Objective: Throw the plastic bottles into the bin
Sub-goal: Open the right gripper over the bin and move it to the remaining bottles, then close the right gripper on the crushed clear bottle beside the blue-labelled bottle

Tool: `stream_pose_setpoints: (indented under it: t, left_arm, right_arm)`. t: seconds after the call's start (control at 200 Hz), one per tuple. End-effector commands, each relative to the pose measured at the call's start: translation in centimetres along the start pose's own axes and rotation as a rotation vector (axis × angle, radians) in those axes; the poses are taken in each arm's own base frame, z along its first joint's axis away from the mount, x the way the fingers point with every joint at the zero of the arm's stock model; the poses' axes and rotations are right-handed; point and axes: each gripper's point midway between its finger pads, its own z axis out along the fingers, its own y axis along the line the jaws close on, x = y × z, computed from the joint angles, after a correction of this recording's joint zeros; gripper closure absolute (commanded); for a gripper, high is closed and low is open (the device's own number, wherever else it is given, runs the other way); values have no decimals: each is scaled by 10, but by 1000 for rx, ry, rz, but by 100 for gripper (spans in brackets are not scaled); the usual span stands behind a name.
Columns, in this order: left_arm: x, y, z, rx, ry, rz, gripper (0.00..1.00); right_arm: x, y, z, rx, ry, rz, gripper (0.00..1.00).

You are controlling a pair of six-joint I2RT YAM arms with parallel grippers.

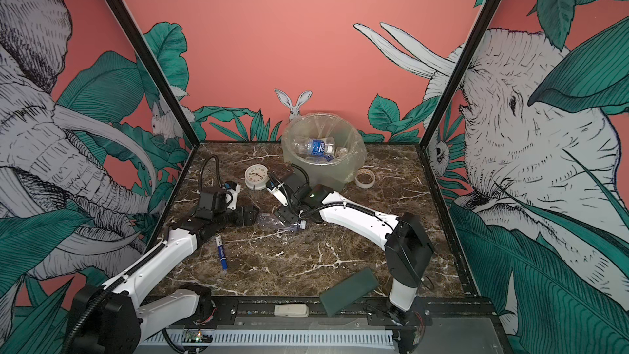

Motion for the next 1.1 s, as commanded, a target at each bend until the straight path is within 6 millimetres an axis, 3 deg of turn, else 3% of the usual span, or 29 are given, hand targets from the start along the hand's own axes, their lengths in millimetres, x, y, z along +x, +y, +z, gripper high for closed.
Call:
stream_pose_setpoints:
  t: [0.0,0.31,0.675,0.875,1.09]
  left_arm:
    - [3,0,-3,14,-6,4,3]
    - [8,2,0,18,-4,-15,3]
    - [11,3,-2,22,-6,-25,3]
    - [14,3,-2,24,-3,-36,3]
    - [19,4,-1,28,3,-47,3]
  right_arm:
    - [-3,15,10,-44,-8,-11,19]
    - [12,35,37,-109,57,-33,20]
    - [27,39,60,-113,127,-70,19]
    - [31,39,68,-105,159,-84,19]
    - [39,59,71,-169,197,-104,23]
